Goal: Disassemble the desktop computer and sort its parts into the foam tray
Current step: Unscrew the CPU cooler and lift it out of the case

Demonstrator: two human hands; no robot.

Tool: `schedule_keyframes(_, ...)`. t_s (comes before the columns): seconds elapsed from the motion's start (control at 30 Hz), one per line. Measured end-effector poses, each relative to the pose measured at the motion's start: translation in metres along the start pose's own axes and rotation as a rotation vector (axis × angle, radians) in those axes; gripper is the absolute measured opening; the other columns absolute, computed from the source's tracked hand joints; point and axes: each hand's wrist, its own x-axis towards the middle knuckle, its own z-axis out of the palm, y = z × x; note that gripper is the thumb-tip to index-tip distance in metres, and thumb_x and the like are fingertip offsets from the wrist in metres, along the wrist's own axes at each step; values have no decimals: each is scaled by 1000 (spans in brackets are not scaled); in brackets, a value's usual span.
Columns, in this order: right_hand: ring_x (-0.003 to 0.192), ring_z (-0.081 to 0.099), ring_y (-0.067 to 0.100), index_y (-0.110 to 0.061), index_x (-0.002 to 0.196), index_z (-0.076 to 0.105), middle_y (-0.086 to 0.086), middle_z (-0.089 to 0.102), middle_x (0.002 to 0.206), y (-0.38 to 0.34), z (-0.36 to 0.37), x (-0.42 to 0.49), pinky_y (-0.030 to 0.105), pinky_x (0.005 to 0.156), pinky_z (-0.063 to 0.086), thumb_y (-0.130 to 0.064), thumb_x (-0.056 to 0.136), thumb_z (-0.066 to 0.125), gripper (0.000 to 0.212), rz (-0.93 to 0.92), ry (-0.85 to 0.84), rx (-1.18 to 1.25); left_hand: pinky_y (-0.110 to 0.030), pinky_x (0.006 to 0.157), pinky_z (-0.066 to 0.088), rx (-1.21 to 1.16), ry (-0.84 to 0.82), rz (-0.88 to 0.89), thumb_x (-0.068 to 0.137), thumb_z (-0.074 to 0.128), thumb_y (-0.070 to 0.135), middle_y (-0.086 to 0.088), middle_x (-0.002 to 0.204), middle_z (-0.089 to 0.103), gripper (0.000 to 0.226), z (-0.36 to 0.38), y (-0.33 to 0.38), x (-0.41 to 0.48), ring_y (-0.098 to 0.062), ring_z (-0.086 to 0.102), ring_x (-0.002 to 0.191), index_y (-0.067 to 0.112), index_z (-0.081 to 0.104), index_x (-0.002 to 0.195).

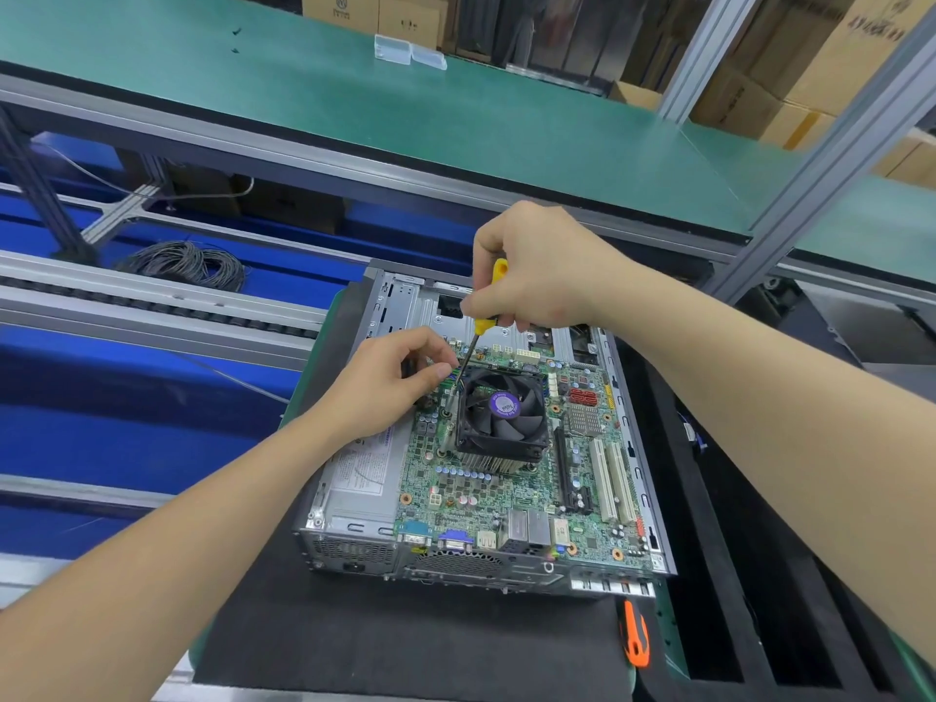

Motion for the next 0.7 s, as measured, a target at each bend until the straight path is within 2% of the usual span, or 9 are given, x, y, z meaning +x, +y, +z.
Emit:
schedule_keyframes(0.07,47,69,11,-15,79,66,-1,71,59,-4,0,0,25,41,51,-22,84,77,14,-46,-19,-62,-20,70,47,-138,-36,8,100,64,27,15,90,71,14,-2,1,-1,-12,60,74,38,72,102)
schedule_keyframes(0.13,44,69,13,-10,82,62,1,69,51,-9,1,2,26,44,51,-28,89,71,22,-74,-79,-147,-46,80,50,-279,-83,34,101,60,27,3,108,75,17,-5,5,1,-45,58,87,30,74,110)
schedule_keyframes(0.17,42,68,15,-9,81,60,1,67,47,-12,1,4,26,47,52,-38,92,67,32,-74,-107,-201,-52,79,46,-321,-98,54,102,59,27,1,115,75,19,-7,6,2,-50,55,84,28,74,112)
schedule_keyframes(0.23,37,66,19,-10,71,55,1,64,43,-17,-4,9,27,49,53,-56,96,57,52,-38,-160,-287,-51,80,43,-371,-116,77,103,57,26,2,119,75,20,-9,10,7,-45,55,82,28,74,114)
schedule_keyframes(0.33,40,65,15,-8,73,68,-3,70,52,-24,-9,17,24,52,48,-49,97,57,48,-51,-325,-347,-37,98,48,-495,-177,107,103,56,18,1,116,75,25,-14,22,17,-21,66,107,20,72,123)
schedule_keyframes(0.43,57,69,17,-13,78,71,-8,69,53,-24,-13,20,25,55,46,-39,89,68,29,-180,-349,-394,-25,101,47,-522,-295,158,104,53,9,-2,120,74,30,-20,33,26,-22,68,113,21,70,126)
schedule_keyframes(0.53,63,66,16,-20,75,63,-7,71,61,-18,-20,21,30,60,48,-37,85,77,24,-265,-355,-398,-27,96,50,-501,-350,131,105,51,3,-10,113,76,33,-21,34,27,-29,70,102,24,73,119)
schedule_keyframes(0.63,62,58,8,-23,76,64,-7,68,68,-14,-22,18,31,61,46,-32,80,84,22,-341,-348,-464,-29,91,53,-481,-322,104,103,53,0,-11,105,77,22,-15,33,26,-28,73,93,3,70,117)
schedule_keyframes(0.7,62,54,9,-22,75,64,-5,63,68,-14,-20,15,32,60,46,-18,76,84,21,-423,-322,-521,-27,90,54,-458,-309,78,101,54,-3,-10,100,79,19,-12,33,27,-25,74,94,-1,72,109)
